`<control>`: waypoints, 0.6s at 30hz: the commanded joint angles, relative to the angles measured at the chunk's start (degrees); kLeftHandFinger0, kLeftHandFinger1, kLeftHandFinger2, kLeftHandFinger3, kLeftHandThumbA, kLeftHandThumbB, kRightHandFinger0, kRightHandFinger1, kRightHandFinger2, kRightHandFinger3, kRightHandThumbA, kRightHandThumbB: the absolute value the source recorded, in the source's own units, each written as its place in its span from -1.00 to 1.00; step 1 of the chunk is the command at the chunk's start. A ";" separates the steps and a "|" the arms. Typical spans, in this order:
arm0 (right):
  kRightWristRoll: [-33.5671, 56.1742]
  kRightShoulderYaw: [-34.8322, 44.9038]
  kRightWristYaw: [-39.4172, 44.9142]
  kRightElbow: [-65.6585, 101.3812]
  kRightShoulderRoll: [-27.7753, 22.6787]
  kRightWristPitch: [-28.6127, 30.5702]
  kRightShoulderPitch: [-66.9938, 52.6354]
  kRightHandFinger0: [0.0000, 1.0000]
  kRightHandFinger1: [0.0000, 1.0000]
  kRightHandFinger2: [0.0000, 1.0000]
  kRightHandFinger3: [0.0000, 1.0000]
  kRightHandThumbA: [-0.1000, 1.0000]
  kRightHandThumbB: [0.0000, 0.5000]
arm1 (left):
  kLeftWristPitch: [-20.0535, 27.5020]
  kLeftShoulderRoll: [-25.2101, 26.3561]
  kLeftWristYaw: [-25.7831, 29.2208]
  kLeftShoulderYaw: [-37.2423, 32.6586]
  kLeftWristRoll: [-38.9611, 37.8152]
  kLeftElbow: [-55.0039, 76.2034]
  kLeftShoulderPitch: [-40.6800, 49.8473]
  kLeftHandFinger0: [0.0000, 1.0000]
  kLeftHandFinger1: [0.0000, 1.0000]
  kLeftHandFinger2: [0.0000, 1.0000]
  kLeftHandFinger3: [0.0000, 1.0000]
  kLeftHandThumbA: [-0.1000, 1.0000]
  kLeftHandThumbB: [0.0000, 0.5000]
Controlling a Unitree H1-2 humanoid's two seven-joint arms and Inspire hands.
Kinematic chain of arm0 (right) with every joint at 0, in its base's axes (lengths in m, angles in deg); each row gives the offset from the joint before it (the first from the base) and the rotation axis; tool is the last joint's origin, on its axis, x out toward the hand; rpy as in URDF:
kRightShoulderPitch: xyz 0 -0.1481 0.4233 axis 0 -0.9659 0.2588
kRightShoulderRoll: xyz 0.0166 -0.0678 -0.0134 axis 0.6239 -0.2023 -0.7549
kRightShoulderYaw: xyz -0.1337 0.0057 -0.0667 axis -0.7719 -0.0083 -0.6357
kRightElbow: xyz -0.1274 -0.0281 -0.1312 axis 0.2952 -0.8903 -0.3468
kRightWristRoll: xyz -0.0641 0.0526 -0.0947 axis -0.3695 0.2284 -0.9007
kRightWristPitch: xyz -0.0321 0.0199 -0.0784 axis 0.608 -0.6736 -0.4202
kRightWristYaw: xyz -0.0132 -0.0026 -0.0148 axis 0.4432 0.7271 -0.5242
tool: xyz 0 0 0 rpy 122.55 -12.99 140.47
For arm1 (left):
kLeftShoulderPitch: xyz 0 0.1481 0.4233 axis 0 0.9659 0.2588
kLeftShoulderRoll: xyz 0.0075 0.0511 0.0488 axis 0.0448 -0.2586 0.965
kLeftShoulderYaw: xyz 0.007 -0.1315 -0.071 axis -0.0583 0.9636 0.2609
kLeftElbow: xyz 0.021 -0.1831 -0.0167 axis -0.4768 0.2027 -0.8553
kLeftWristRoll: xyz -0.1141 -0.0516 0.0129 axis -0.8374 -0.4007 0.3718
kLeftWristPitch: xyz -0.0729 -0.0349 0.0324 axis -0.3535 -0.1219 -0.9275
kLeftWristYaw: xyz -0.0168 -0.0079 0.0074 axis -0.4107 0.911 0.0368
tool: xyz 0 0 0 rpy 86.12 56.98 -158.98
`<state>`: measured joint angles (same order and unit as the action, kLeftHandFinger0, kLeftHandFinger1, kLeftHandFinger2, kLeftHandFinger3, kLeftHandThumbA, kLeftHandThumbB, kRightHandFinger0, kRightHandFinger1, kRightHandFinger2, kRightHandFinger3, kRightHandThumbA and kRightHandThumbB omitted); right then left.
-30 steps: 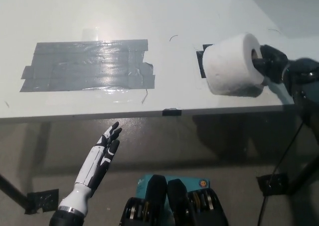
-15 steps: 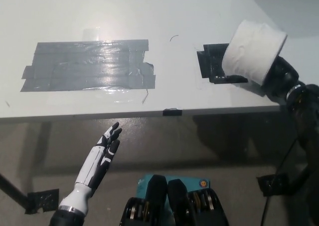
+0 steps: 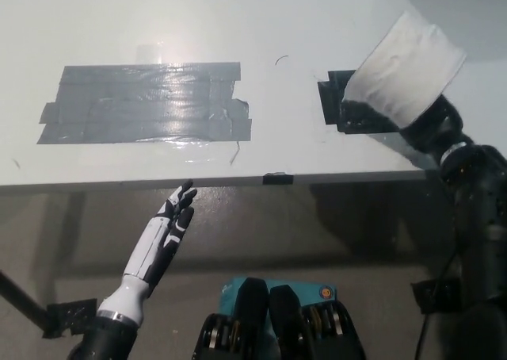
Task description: A toilet paper roll is kept on the black spot on the desk infront of the robot and the robot inserts its right thumb into the hole in the centre to grab the roll. Then it passes the roll to a person.
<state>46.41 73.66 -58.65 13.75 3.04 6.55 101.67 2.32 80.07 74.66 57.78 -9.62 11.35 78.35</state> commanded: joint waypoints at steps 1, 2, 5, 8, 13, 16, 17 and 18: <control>18.82 -3.98 -4.52 12.03 0.11 -5.15 3.75 -1.00 -0.20 0.51 1.00 -1.00 -0.63 | 0.77 0.27 -0.35 -0.03 0.10 1.08 -2.56 1.00 1.00 1.00 1.00 1.00 -0.82; 18.93 -4.66 -5.20 12.50 0.02 -5.15 3.72 -1.00 -0.21 0.50 1.00 -1.00 -0.60 | 1.47 0.19 -0.28 -0.09 0.02 0.55 -2.62 1.00 1.00 1.00 1.00 1.00 -0.82; 20.07 -6.41 -5.81 12.68 -0.13 -5.15 3.96 -1.00 -0.26 0.44 1.00 -1.00 -0.61 | 1.52 0.18 -0.30 -0.15 0.03 0.32 -2.66 1.00 1.00 1.00 1.00 1.00 -0.81; 20.37 -7.24 -7.05 12.92 0.05 -5.15 4.30 -1.00 -0.26 0.47 1.00 -1.00 -0.61 | 1.20 0.30 -0.42 -0.26 0.20 0.62 -2.50 1.00 1.00 1.00 1.00 1.00 -0.82; 20.86 -9.96 -10.17 13.82 -0.12 -5.15 5.13 -1.00 -0.27 0.50 1.00 -1.00 -0.58 | 1.30 0.20 -0.43 -0.38 0.15 0.49 -2.40 1.00 1.00 1.00 1.00 1.00 -0.85; 21.07 -11.36 -11.05 13.74 -0.21 -5.15 5.58 -1.00 -0.28 0.49 1.00 -1.00 -0.55 | 1.51 0.34 -0.60 -0.49 0.09 0.39 -2.37 1.00 1.00 1.00 1.00 1.00 -0.87; 21.00 -11.62 -11.23 13.83 -0.18 -5.15 5.66 -1.00 -0.28 0.50 1.00 -1.00 -0.56 | 1.42 0.37 -0.62 -0.52 0.15 0.43 -2.36 1.00 1.00 1.00 1.00 1.00 -0.87; 21.13 -11.85 -11.43 13.89 -0.20 -5.15 5.70 -1.00 -0.28 0.50 1.00 -1.00 -0.56 | 1.35 0.38 -0.62 -0.54 0.19 0.46 -2.36 1.00 1.00 1.00 1.00 1.00 -0.87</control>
<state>62.46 63.93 -67.18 24.84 3.02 2.06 102.85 2.43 80.05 74.59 57.58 -9.64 11.27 77.10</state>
